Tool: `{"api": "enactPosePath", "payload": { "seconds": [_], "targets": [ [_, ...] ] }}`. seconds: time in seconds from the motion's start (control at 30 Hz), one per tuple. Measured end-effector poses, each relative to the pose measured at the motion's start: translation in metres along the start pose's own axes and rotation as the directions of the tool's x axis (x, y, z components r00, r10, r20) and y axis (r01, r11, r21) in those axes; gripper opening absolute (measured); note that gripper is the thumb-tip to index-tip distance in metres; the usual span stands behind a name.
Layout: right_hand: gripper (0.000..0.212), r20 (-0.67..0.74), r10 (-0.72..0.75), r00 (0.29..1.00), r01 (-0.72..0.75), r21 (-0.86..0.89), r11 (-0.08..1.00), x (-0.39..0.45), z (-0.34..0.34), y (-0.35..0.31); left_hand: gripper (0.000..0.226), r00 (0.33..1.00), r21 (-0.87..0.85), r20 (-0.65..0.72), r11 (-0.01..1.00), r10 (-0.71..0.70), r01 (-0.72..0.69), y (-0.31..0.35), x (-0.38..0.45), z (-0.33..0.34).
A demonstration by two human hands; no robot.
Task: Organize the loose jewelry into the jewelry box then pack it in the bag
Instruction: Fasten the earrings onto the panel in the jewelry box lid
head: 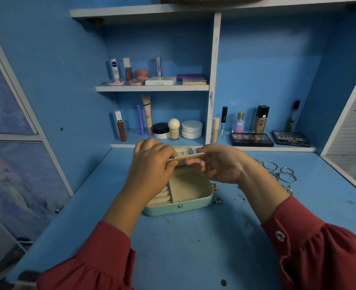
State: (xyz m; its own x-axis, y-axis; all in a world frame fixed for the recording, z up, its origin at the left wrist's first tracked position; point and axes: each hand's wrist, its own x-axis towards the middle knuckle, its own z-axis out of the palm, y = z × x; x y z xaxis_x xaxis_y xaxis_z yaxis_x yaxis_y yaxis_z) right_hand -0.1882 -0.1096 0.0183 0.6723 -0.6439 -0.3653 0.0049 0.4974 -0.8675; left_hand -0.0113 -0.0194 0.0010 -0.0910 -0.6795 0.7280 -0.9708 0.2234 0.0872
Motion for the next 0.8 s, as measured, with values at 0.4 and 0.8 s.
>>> {"api": "enactPosePath", "payload": {
  "seconds": [0.4,0.8],
  "targets": [
    [0.031,0.147,-0.008,0.989,0.020,-0.082,0.996,0.011,-0.020,0.012,0.024,0.977,0.020,-0.173,0.993,0.120,-0.119,0.032,-0.020,0.000],
    [0.034,0.216,0.026,0.976,-0.006,-0.094,0.996,0.022,-0.029,0.014,0.022,0.877,-0.534,0.286,0.824,0.386,-0.189,0.084,-0.049,0.051]
  ]
}}
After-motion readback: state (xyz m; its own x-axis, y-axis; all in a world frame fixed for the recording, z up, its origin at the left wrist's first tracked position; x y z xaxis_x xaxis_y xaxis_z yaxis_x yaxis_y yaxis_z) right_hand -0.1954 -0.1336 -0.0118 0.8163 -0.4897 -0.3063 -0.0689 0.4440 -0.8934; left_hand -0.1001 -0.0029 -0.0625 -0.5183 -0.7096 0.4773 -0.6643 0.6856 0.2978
